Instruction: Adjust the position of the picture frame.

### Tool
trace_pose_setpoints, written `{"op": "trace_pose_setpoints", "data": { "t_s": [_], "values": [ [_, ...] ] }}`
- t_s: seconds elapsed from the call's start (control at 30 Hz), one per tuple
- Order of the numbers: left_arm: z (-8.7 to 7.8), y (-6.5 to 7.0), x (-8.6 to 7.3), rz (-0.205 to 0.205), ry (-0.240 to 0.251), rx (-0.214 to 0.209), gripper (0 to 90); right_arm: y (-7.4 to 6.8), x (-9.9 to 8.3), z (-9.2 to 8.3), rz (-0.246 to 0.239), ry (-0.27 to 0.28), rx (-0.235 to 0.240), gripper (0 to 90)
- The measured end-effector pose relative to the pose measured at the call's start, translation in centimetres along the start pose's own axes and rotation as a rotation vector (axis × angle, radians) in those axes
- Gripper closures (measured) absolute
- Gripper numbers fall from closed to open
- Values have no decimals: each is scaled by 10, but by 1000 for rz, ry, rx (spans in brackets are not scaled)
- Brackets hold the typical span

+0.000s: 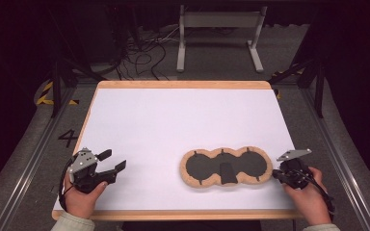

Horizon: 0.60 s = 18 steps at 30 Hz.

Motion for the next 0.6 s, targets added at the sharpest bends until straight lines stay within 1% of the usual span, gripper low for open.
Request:
{"op": "trace_pose_setpoints", "data": {
  "t_s": [0.03,0.07,0.17,0.2,0.23,0.3,0.33,0.37,0.4,0.53,0.6],
  "values": [
    [0,0,0,3,-1,0,324,-4,5,3,-14,1,12,900],
    [0,0,0,3,-1,0,324,-4,5,3,-14,1,12,900],
    [0,-1,0,5,-1,3,324,-15,16,10,-49,1,34,900],
    [0,-1,-1,3,-5,1,324,-18,19,12,-56,-1,38,900],
    [0,-1,-1,3,-5,1,324,-18,19,12,-56,-1,38,900],
    [0,0,-1,6,-5,1,324,-25,27,17,-78,-6,42,900],
    [0,0,-1,6,-5,0,324,-31,32,20,-93,-7,56,900],
    [0,0,-1,4,-8,1,324,-31,32,20,-93,-7,56,900],
    [1,0,-1,7,-5,0,323,-34,34,22,-99,-7,63,900],
    [2,1,-1,10,-5,-3,322,-49,47,30,-143,-6,79,900],
    [3,2,-1,9,-7,-8,322,-51,49,31,-149,-5,82,900]
  ]
}}
Point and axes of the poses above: each handheld gripper's, and its own axes: z roughly forward along the jaws, x roughly out of its top, y roughly to its right, the point moved 6 cm from there along z, roughly forward along the jaws, and after that the axes turned 9 degrees about x, right-handed, at the moved point
